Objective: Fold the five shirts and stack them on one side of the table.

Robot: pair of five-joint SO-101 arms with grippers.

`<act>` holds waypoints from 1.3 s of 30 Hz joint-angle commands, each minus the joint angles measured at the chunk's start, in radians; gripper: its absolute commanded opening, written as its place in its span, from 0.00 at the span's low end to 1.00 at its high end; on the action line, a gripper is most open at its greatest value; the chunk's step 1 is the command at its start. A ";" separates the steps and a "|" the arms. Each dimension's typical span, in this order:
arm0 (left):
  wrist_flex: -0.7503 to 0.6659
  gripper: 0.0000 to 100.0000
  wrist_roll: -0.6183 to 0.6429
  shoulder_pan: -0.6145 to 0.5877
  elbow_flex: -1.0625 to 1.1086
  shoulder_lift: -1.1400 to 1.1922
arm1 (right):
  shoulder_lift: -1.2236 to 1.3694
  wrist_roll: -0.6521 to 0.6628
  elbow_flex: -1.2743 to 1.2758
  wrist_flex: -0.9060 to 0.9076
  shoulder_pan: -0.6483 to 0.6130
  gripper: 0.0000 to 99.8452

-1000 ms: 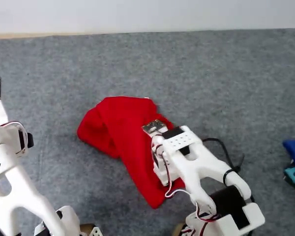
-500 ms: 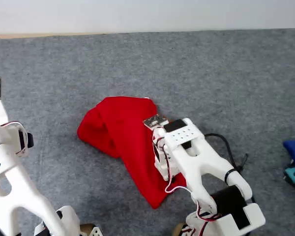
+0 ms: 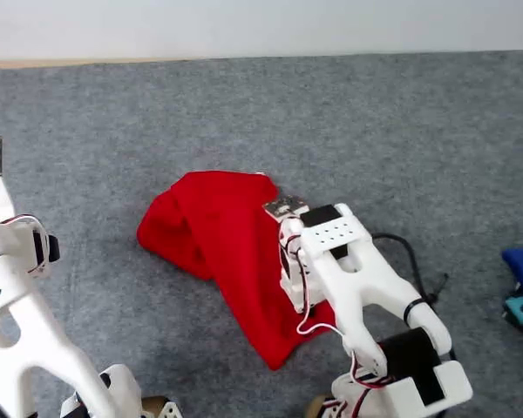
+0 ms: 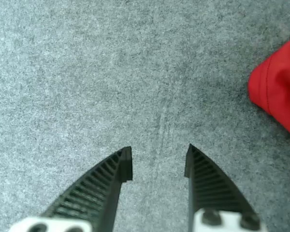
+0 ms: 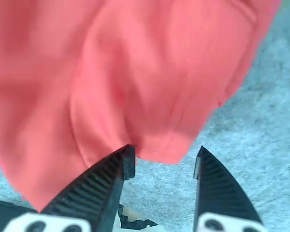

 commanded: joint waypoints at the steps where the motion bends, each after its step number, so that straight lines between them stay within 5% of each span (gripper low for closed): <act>1: -0.020 0.19 0.006 0.000 -0.002 -0.023 | -0.033 0.014 0.028 -0.031 0.013 0.21; 21: -0.018 0.19 0.006 0.000 -0.002 -0.021 | 0.251 0.012 -0.041 -0.085 -0.056 0.20; 25: -0.020 0.19 0.006 0.000 0.008 -0.023 | 0.278 0.015 -0.078 -0.065 -0.056 0.06; 31: -0.020 0.19 0.006 0.000 0.030 -0.026 | 0.213 0.152 -0.180 0.062 -0.050 0.01; 39: -0.035 0.19 0.006 0.000 0.028 -0.026 | -0.045 0.350 -0.644 0.340 -0.045 0.01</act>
